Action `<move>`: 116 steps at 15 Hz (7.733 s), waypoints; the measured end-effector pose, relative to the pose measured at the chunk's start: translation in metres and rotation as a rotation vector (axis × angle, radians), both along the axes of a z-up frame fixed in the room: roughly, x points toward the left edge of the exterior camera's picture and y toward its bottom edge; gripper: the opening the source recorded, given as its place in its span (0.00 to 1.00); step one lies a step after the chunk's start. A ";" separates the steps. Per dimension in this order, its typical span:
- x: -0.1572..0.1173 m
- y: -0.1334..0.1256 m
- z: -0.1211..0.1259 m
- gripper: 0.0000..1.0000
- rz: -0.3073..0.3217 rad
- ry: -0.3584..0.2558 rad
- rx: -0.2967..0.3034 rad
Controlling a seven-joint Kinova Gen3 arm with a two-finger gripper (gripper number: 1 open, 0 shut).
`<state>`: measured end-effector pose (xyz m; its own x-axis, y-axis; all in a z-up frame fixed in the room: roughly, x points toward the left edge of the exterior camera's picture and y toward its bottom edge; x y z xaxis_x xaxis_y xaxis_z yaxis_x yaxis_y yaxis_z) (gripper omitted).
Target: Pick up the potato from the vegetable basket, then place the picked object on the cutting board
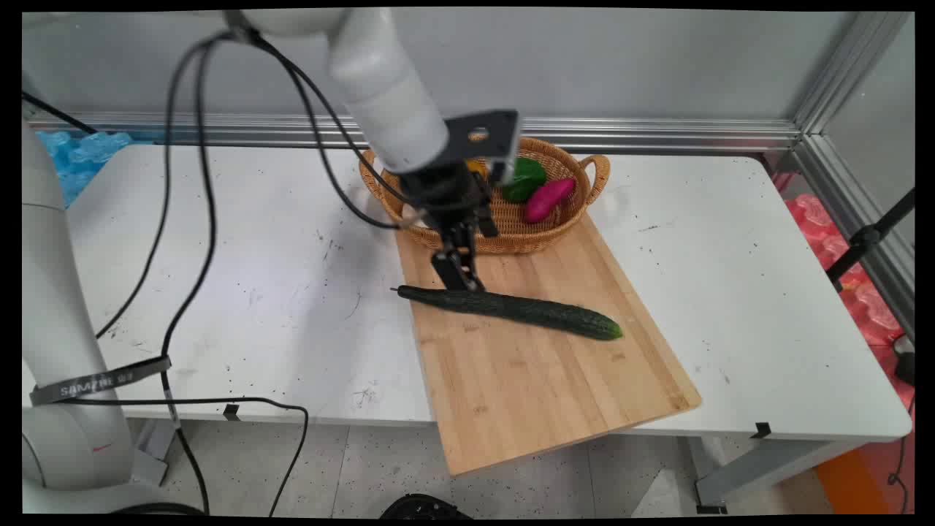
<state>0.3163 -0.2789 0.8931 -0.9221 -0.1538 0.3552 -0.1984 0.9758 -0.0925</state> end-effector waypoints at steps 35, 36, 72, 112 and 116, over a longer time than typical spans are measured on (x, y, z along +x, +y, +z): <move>0.176 -0.073 0.045 1.00 0.617 0.161 -0.110; 0.172 -0.083 0.035 1.00 0.621 0.158 -0.108; 0.111 -0.167 -0.001 0.00 0.498 0.083 -0.056; -0.132 0.051 -0.083 0.00 0.225 0.055 0.045; -0.155 0.047 -0.099 0.00 0.261 0.048 0.050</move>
